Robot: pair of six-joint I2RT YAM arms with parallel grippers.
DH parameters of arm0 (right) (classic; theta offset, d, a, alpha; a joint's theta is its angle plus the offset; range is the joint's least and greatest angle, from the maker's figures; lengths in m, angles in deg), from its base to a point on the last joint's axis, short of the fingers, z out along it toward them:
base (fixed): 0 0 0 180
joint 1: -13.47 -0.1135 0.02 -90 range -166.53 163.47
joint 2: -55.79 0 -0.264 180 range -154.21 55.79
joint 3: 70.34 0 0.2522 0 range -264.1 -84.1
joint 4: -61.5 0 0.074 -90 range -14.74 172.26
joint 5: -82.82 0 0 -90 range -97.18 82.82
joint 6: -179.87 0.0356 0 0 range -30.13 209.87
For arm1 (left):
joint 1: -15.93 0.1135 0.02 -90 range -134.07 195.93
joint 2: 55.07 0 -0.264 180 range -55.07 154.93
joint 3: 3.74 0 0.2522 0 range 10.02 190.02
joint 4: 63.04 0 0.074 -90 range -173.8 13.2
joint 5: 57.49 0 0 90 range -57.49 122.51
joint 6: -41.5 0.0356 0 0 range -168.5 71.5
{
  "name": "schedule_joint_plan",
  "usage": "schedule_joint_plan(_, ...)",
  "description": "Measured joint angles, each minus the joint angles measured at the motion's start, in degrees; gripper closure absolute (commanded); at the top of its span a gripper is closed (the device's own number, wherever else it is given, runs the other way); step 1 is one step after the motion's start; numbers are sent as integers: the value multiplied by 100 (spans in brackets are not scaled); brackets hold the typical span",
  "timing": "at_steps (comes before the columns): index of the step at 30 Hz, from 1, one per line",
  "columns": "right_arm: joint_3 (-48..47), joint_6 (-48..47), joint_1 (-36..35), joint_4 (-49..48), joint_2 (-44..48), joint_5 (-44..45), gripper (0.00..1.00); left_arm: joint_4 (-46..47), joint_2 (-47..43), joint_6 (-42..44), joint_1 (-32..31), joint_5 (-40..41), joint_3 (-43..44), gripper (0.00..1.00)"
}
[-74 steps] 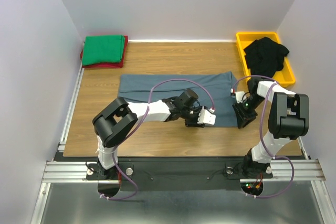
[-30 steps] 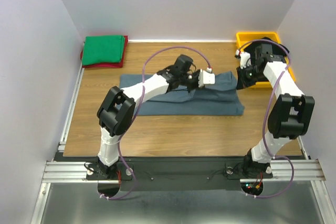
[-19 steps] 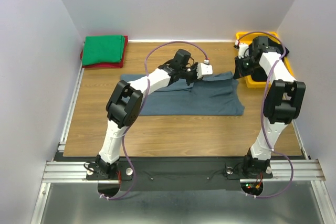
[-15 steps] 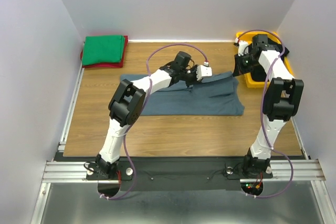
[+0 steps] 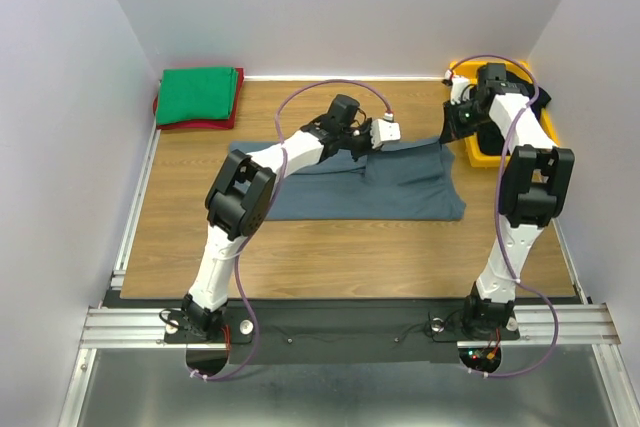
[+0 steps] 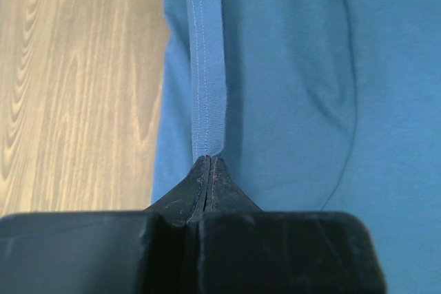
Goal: Fold and stack the t-shirts
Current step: Fold the tshirt
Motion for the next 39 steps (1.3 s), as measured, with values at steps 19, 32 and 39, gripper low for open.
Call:
schedule_joint_plan(19,-195,120,-216,-4,-90,-7,99,195,-61,0,190,-254,-518,100)
schedule_joint_plan(32,1051,-114,-254,162,962,243,99,201,-859,-22,7,-592,-1311,100)
schedule_joint_plan(39,1362,-251,-254,164,1023,540,99,9,-942,-17,-302,-562,-1379,98)
